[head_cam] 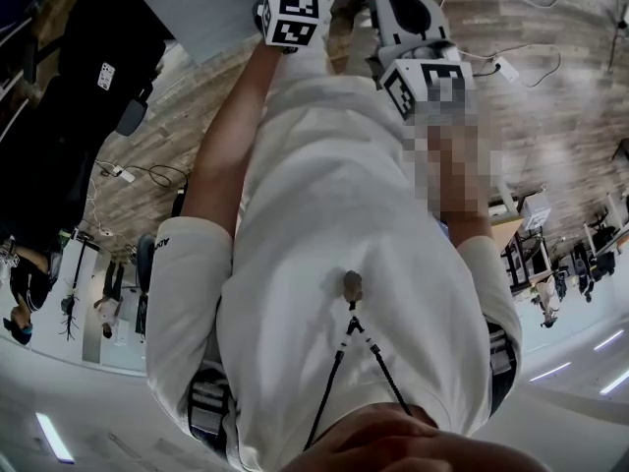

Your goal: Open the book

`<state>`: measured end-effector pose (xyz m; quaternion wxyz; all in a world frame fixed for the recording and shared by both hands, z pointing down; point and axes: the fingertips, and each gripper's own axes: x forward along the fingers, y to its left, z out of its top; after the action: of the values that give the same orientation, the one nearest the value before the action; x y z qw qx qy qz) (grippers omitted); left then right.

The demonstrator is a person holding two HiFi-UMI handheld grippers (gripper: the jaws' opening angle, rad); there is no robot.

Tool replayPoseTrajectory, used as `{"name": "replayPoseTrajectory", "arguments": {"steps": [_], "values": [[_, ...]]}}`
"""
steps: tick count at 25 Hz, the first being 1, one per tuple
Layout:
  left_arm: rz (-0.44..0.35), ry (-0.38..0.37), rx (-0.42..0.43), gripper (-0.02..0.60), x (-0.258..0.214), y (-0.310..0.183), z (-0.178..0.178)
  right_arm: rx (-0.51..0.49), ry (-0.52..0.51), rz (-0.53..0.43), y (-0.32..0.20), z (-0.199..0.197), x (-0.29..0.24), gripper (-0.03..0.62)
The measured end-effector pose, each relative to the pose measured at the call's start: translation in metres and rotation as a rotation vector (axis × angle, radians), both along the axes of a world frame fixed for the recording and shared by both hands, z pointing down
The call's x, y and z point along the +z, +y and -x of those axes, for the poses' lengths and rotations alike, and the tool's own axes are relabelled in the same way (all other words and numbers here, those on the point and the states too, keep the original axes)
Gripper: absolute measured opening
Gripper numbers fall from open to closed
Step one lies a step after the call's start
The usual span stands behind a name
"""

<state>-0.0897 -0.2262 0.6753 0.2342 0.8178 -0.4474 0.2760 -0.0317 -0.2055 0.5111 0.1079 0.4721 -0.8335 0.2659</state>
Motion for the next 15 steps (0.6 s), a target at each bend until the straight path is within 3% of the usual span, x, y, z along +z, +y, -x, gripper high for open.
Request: {"name": "replayPoseTrajectory", "arguments": {"steps": [15], "values": [[0.012, -0.001, -0.046, 0.040, 0.000, 0.005, 0.047, -0.030, 0.018, -0.002, 0.004, 0.031, -0.001, 0.037]]}}
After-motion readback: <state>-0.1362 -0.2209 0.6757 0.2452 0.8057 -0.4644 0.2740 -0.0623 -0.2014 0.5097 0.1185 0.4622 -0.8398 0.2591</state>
